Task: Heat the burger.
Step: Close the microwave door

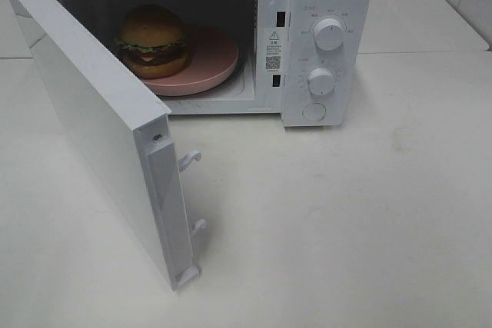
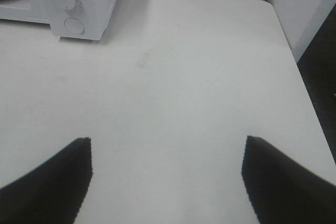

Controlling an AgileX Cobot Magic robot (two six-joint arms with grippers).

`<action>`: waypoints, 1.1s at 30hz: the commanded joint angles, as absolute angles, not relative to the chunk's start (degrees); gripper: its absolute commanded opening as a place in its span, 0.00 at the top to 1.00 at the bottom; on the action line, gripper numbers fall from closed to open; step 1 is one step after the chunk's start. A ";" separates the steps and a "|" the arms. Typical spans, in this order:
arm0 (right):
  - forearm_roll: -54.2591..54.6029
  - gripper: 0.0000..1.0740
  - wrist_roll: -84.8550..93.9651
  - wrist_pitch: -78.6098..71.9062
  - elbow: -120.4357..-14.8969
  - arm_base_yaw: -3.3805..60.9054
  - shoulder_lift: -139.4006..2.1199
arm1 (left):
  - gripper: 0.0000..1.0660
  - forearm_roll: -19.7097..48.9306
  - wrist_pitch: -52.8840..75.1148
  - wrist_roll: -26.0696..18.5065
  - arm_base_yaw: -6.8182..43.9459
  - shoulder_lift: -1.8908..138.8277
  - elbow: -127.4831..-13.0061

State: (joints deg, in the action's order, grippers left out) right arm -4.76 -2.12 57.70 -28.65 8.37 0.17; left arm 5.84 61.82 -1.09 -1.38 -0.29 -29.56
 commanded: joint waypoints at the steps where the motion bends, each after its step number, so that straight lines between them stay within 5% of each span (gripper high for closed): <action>1: -4.87 0.29 -2.41 56.89 -28.53 8.02 2.06 | 0.08 6.07 61.36 -1.03 -1.49 -1.20 -29.56; 17: -4.87 0.29 -2.41 56.89 -28.53 8.02 2.06 | 0.13 7.73 54.60 -2.75 -1.49 10.14 -33.46; 20: -4.87 0.29 -2.41 56.89 -28.53 8.02 2.06 | 0.22 7.96 53.57 -2.75 -1.49 13.41 -33.46; 26: -4.87 0.29 -2.41 56.89 -28.53 8.02 2.06 | 0.63 8.88 50.94 -2.69 -1.49 21.72 -33.46; 33: -4.87 0.29 -2.41 56.89 -28.53 8.02 2.06 | 0.91 9.11 46.01 -2.29 -1.49 28.36 -33.46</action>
State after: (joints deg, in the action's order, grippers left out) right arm -4.70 -2.12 57.70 -28.65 8.37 0.17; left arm 8.42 47.61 -2.58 -1.38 28.19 -33.12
